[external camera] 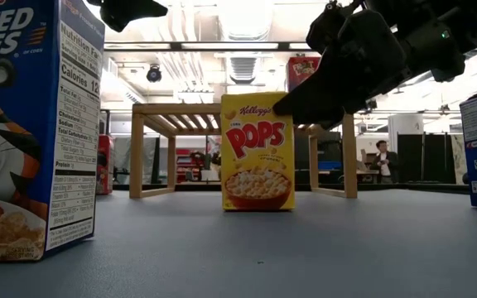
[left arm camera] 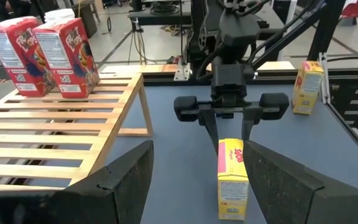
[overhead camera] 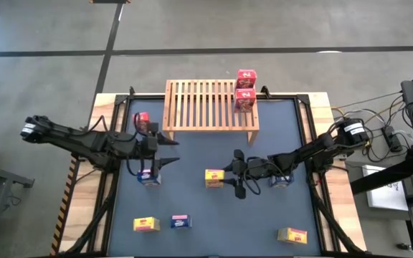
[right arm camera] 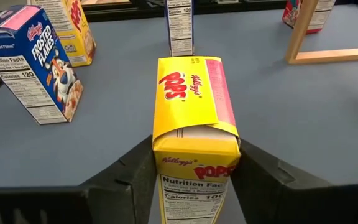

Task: Stack cereal on shelf
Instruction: Put the top yellow cereal box on the shelf

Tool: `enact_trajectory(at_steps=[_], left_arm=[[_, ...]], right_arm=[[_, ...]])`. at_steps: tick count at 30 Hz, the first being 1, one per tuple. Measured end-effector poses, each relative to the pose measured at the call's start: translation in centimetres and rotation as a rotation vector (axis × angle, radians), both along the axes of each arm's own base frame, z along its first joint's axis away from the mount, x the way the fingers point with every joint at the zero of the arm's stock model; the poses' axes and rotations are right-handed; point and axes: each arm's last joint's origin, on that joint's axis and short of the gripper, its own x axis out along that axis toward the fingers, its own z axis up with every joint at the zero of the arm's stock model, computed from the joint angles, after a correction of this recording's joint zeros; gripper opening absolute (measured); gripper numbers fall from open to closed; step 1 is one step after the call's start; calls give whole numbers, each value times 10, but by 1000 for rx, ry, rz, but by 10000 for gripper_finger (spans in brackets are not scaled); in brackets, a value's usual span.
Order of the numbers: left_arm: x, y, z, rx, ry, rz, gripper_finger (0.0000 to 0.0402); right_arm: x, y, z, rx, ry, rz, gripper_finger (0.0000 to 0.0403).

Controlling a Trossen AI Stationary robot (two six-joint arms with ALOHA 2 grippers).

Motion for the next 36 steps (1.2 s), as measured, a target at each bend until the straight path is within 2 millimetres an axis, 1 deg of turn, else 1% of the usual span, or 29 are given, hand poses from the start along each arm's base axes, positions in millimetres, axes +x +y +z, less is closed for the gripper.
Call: enact_trajectory(at_steps=[7, 10, 13, 16, 20, 23, 27, 32, 36], left_arm=[[9, -2, -9, 10, 47, 4, 232], [14, -2, -13, 4, 66, 8, 232], [18, -3, -17, 2, 85, 12, 232], [24, -3, -23, 6, 104, 20, 232], [34, -1, -23, -18, 63, 8, 234], [41, 1, -20, -49, 4, -31, 246], [50, 7, -20, -92, -45, -74, 277], [67, 15, -25, -144, -85, -88, 314], [85, 17, -40, -166, -84, -134, 322]], right_arm=[[-1, 0, 2, -2, -10, 2, 159], [-3, 0, 10, -8, -37, 7, 159], [-7, -1, 25, -18, -82, 14, 158], [-14, -3, 44, -34, -147, 22, 158], [-25, -6, 67, -64, -225, 31, 161], [-32, -8, 80, -73, -262, 27, 161], [-39, -11, 90, -94, -293, 3, 161], [-41, -13, 94, -115, -310, -18, 162], [-40, -14, 92, -118, -301, -25, 162]])
